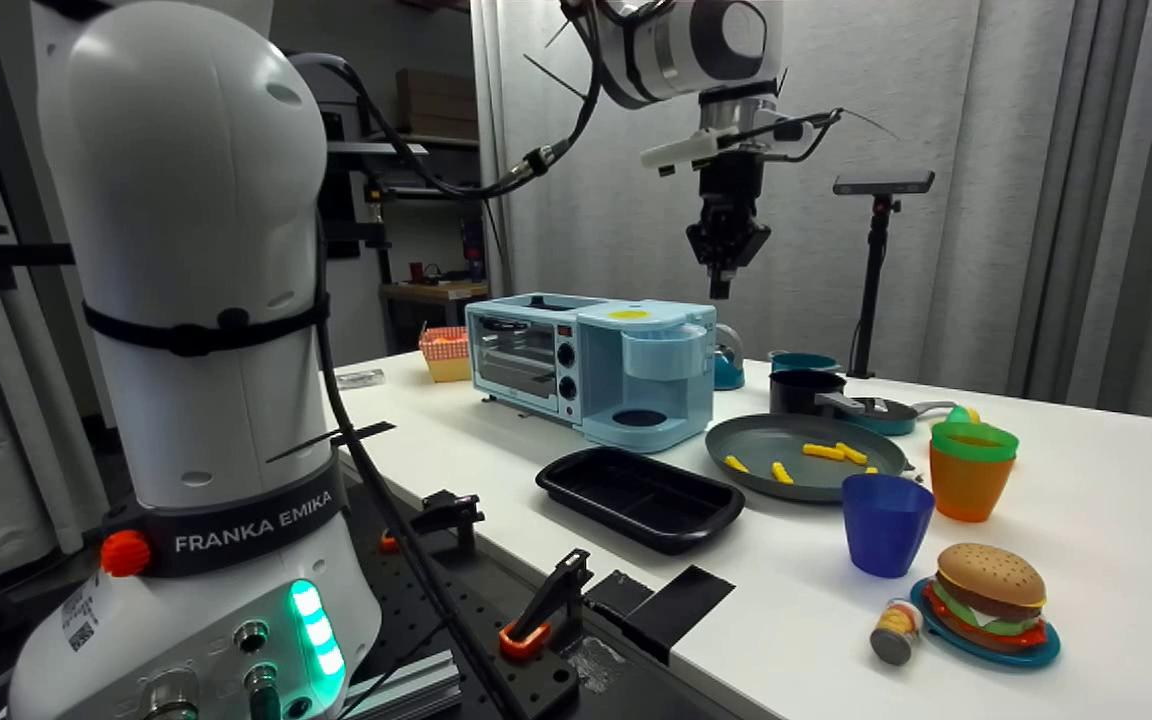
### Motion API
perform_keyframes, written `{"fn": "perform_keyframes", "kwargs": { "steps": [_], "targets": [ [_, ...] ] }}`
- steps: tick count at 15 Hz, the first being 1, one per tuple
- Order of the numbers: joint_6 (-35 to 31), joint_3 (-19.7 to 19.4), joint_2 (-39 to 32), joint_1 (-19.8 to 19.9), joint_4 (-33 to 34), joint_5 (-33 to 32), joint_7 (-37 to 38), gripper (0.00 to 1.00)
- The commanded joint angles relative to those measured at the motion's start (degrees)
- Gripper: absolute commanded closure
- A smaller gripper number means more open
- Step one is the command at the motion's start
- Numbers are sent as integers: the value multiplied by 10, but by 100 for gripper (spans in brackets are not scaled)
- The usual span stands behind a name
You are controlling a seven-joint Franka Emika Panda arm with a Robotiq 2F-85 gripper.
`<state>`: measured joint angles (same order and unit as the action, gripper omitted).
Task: Press the top of the coffee maker to open the bowl and push it back to close it
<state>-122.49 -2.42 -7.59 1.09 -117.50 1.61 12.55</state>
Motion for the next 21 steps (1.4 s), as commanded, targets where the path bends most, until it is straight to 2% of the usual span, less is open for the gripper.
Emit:
{"fn": "perform_keyframes", "kwargs": {
  "steps": [1,21],
  "targets": [
    [-20,0,14,2,-33,8,-2,100],
    [-70,-2,-20,7,-63,19,-26,100]
  ]
}}
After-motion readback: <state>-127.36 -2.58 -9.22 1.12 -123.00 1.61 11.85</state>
